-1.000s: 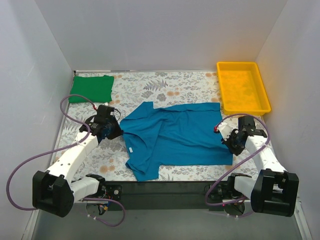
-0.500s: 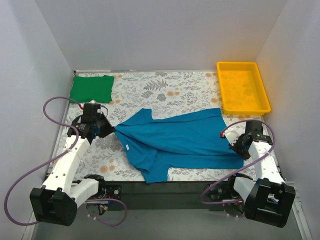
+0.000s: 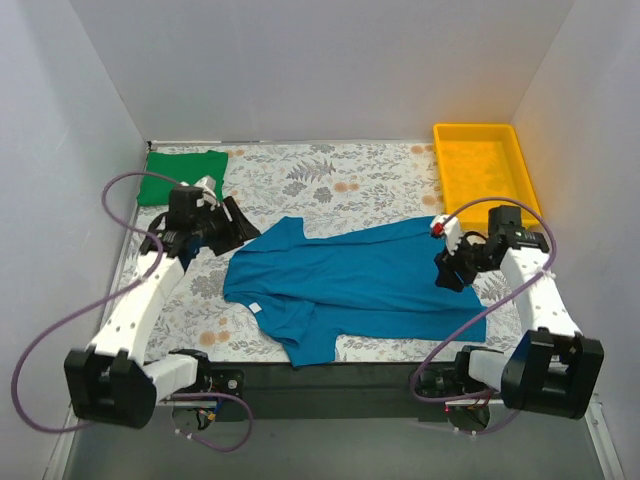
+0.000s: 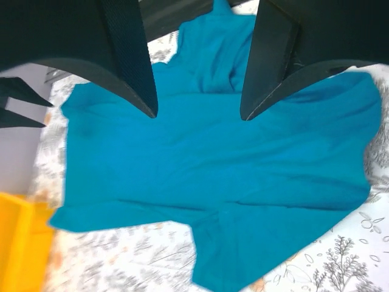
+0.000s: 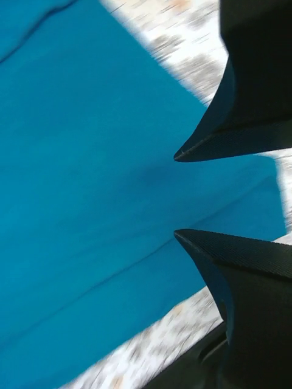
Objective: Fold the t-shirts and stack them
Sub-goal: Flatten the tshirt out
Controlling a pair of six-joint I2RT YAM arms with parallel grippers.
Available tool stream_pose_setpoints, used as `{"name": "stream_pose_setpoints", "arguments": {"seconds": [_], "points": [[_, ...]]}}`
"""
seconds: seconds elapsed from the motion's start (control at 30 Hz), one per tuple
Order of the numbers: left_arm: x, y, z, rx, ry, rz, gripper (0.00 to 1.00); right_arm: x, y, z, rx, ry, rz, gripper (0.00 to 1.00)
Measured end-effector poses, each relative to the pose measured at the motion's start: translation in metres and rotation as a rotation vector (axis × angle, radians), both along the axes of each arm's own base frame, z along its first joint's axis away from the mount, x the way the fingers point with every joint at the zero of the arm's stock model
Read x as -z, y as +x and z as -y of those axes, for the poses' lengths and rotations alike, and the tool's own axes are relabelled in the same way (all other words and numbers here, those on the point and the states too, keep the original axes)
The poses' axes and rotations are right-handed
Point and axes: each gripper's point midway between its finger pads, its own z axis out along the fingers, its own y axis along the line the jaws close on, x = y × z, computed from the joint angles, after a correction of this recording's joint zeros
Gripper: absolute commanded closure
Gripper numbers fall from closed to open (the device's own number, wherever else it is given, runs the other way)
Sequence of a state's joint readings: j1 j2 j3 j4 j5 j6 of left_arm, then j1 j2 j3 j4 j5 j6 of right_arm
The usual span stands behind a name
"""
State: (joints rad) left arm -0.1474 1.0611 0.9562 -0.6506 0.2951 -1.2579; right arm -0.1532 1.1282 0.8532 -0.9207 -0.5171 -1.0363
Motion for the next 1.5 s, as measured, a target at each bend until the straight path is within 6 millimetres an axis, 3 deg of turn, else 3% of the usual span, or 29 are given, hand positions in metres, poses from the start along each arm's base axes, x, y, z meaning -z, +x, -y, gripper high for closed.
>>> {"name": "stream_pose_setpoints", "arguments": {"seconds": [0.1,0.2,0.33,0.5,0.7,0.83,1.27,1.5], "points": [[0.044,0.023,0.014,0.06,0.021,-0.1,0.52,-0.002,0.002,-0.05,-0.092,0.191,-0.083,0.44],[0.096,0.028,0.027,0.119,0.073,-0.226,0.57,0.001,0.001,-0.088,-0.149,0.333,-0.178,0.45],[0.134,0.024,0.044,0.175,0.136,-0.3,0.59,0.006,0.004,-0.104,-0.161,0.41,-0.235,0.46],[0.138,0.034,0.059,0.179,0.173,-0.242,0.59,0.008,0.005,-0.101,-0.132,0.435,-0.236,0.46],[0.133,0.057,0.06,0.148,0.191,-0.165,0.59,0.006,0.009,-0.101,-0.12,0.445,-0.227,0.46],[0.141,0.072,0.064,0.181,0.233,-0.147,0.59,0.006,0.009,-0.101,-0.12,0.445,-0.226,0.46],[0.168,0.084,0.075,0.313,0.373,-0.151,0.58,0.008,0.009,-0.1,-0.113,0.446,-0.235,0.46],[0.167,0.088,0.076,0.319,0.432,-0.138,0.6,0.008,0.009,-0.101,-0.11,0.447,-0.238,0.46]]}}
